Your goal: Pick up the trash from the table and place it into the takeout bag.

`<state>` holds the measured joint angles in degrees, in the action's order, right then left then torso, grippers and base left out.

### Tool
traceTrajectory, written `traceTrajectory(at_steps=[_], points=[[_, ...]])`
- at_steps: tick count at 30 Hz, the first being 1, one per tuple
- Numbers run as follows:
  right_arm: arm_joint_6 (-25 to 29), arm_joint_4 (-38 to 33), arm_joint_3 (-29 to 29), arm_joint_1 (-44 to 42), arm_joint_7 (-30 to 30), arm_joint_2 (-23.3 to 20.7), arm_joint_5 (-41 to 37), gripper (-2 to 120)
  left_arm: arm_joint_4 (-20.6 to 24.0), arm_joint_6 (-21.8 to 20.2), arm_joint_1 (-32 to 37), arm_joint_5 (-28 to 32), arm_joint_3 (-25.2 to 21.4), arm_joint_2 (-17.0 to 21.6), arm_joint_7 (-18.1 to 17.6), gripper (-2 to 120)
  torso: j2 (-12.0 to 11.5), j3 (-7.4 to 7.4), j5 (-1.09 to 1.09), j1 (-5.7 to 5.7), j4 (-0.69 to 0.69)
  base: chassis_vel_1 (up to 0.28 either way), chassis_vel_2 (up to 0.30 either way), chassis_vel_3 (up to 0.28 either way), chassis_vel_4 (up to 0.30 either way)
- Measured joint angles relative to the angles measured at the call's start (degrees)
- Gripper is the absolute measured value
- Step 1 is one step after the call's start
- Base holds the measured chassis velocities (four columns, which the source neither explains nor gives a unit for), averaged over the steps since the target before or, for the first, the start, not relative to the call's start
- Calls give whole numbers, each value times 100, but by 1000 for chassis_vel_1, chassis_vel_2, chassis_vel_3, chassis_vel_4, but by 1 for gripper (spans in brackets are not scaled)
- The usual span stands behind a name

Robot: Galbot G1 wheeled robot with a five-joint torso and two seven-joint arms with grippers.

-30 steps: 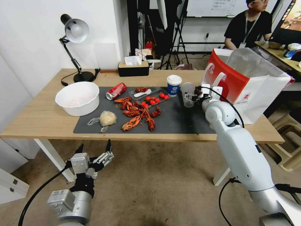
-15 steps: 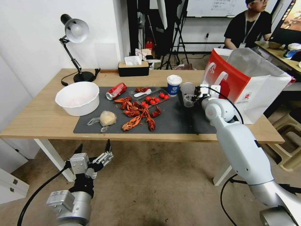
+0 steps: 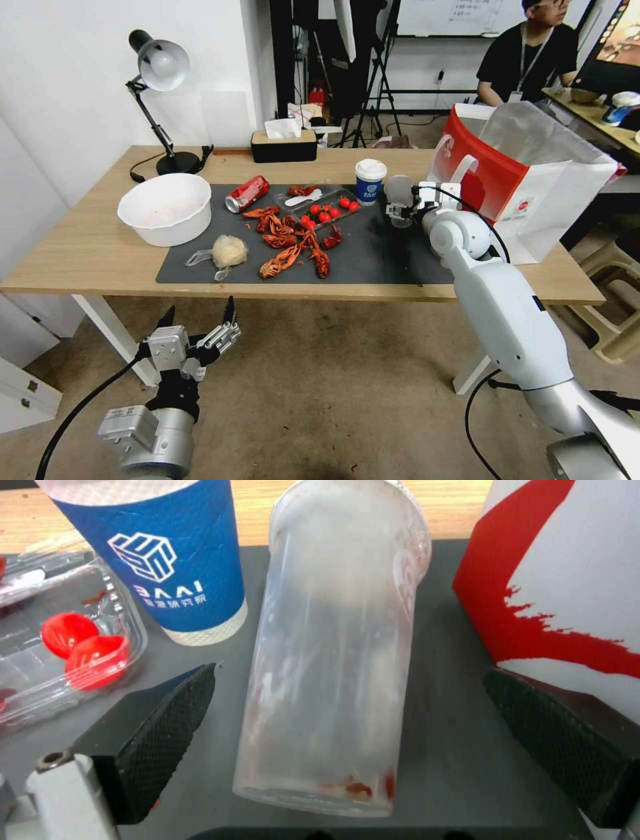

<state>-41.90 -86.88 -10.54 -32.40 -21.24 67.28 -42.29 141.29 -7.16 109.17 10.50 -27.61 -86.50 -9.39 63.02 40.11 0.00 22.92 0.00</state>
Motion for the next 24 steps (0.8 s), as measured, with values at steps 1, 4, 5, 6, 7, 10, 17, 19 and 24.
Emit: traceTrajectory(at_steps=[1, 4, 5, 6, 7, 10, 17, 19, 24], points=[[0, -3, 12, -1, 2, -12, -6, 100, 7, 8, 11, -3, 2, -5, 0, 100, 0, 0, 0, 0, 0, 0, 0, 0, 0], [0, -10, 41, -7, 7, -25, -25, 100, 14, 21, 37, -13, 7, -10, 0, 100, 0, 0, 0, 0, 0, 0, 0, 0, 0], [0, 0, 47, -7, 19, -29, -36, 100, 22, 28, 48, -19, 8, -12, 0, 100, 0, 0, 0, 0, 1, 0, 0, 0, 0], [0, 0, 47, -7, 19, -29, -36, 100, 22, 28, 48, -19, 8, -12, 0, 100, 0, 0, 0, 0, 1, 0, 0, 0, 0], [0, 24, 52, -4, 42, -36, -49, 100, 32, 32, 59, -24, 8, -15, 0, 100, 0, 0, 0, 0, 0, 0, 0, 0, 0], [0, 105, 59, 20, 147, -37, -57, 100, 69, 37, 105, -45, 9, -42, 2, 100, 0, 0, 0, 0, 0, 0, 0, 0, 0], [0, 257, 94, 67, 211, 56, -25, 100, 79, 76, 156, -80, 15, -79, 2, 100, 0, 0, 0, 0, 0, 0, 0, 0, 0], [0, 283, 97, 77, 211, 73, -19, 100, 85, 77, 157, -80, 15, -80, 2, 100, 0, 0, 0, 0, 0, 0, 0, 0, 0], [0, 396, 121, 148, 215, 120, -13, 100, 88, 79, 157, -81, 15, -80, 2, 100, 0, 0, 0, 0, 0, 0, 0, 0, 0]])
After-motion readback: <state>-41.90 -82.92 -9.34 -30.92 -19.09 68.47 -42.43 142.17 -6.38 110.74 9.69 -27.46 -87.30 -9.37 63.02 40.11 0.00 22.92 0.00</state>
